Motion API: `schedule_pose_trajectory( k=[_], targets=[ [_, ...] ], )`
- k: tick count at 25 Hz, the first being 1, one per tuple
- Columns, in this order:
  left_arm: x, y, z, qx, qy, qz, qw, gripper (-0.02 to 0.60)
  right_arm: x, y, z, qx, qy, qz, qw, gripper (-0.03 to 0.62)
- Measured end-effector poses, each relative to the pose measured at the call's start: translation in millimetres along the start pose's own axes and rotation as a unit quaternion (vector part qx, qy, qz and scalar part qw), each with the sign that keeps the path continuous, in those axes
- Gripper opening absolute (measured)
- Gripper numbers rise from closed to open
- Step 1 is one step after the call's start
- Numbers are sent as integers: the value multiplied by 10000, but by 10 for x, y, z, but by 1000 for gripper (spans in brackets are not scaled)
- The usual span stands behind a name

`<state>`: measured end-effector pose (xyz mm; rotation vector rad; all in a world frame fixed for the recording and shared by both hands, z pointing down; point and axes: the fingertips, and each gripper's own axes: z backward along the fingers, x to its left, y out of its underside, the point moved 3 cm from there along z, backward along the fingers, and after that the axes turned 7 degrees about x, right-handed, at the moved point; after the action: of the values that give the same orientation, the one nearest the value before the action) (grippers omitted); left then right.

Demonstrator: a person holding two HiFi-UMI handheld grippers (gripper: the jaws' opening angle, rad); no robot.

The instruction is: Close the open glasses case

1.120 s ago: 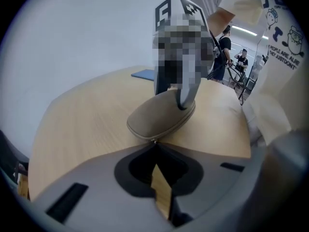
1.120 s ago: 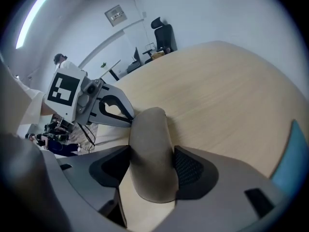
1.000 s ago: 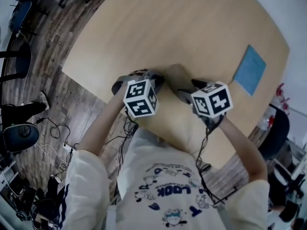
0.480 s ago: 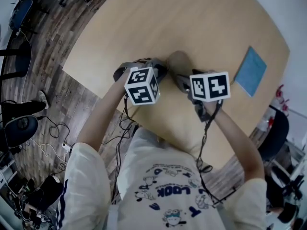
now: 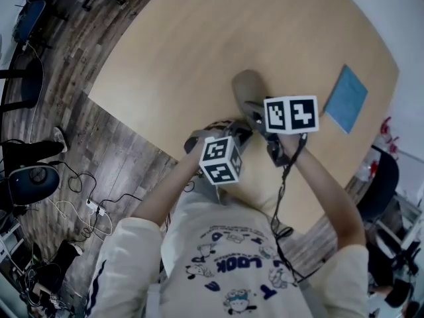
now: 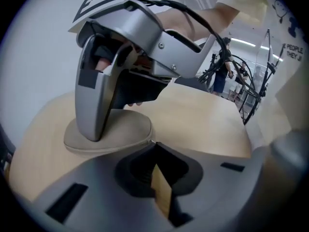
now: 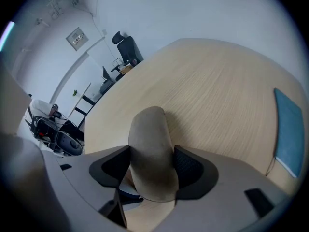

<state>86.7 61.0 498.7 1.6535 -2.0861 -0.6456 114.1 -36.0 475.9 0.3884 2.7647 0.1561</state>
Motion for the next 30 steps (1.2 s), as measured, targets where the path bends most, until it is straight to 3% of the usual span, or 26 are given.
schedule_pose_trajectory(
  k=[2,4,6,8,11,15,16,17,18,21,26,28,30],
  targets=[
    [-25,1,-33,-32,5,216,9998,2,8,-5,-10,-59,42,-163,9998,282],
    [-97,31,-36,-4,201,192,9996,0,32,-45,-29,-223,-110,-716,9971,282],
    [-234,77,-37,35,349,-3,9994,0,66,-113,-51,-421,-500,-1608,9848,282],
    [-279,163,-10,19,186,40,9998,0,80,-150,-53,-513,-712,-2019,9755,282],
    [-99,323,155,-142,-122,802,9966,0,71,-129,-33,-662,-746,-2167,9711,284],
    [234,479,380,8,-823,1670,9825,2,93,-124,-39,-906,-651,-2615,9587,283],
    [260,499,400,36,-887,1797,9797,11,102,-121,-43,-943,-610,-2676,9570,283],
    [270,513,409,42,-914,1890,9777,62,108,-118,-46,-973,-590,-2732,9552,282],
    [270,520,407,53,-914,1948,9766,129,112,-118,-47,-996,-594,-2784,9534,282],
    [274,474,352,131,-919,1948,9764,166,107,-125,-44,-1022,-648,-2882,9499,284],
    [409,396,281,289,-1340,1813,9738,161,103,-138,-67,-997,-570,-2919,9495,284],
    [449,408,288,364,-1439,1776,9728,109,103,-146,-63,-1014,-507,-2964,9483,284],
    [457,412,292,353,-1377,1856,9723,98,98,-143,-57,-1038,-457,-2980,9478,284]
  ],
)
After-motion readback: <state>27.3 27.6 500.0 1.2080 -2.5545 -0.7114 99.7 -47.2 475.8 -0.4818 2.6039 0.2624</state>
